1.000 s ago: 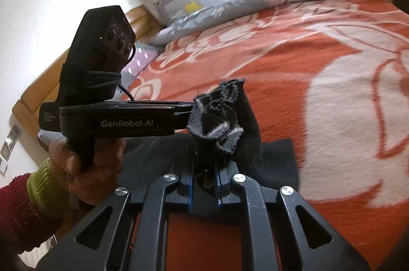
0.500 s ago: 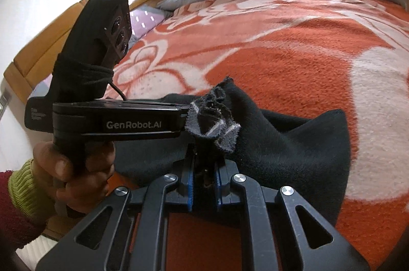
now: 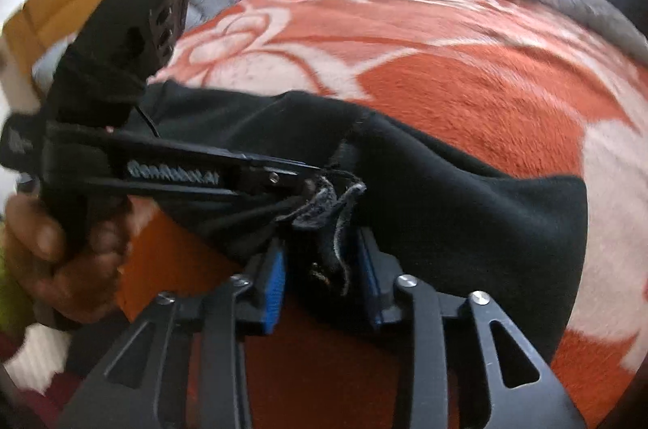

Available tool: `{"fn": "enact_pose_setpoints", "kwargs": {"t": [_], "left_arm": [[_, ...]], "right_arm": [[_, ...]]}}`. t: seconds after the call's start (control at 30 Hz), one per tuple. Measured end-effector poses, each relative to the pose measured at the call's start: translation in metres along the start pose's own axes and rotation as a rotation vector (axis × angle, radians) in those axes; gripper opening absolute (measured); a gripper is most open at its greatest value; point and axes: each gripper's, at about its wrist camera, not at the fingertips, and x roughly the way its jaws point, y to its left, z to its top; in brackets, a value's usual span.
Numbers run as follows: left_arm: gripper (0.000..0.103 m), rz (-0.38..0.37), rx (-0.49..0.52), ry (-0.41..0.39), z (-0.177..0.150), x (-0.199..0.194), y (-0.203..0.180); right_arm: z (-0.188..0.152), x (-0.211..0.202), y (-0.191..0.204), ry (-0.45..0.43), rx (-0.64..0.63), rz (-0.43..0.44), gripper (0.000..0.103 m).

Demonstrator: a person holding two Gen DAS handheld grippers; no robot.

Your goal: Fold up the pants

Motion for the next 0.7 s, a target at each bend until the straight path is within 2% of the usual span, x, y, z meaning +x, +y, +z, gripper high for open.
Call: {"fn": "enact_pose_setpoints", "kwargs": {"t": [0.13, 0.33, 0.7], "left_arm": [[0.01, 0.023, -0.053, -0.032, -0.014, -0.018, 0.014], [0.01, 0.022, -0.148, -0.066, -0.033, -0.04, 0.032], [0.01, 0.07, -0.206, -0.119, -0.047, -0.077, 0.05]], "right_arm": [[0.005, 0.007, 0.004, 0.046, -0.029, -0.007, 0.044], [0.012, 0.008, 0.003, 0.092, -0.046, 0.018, 0.047], [0.016, 0.011, 0.004, 0.122, -0.05, 0.036, 0.051]]}}
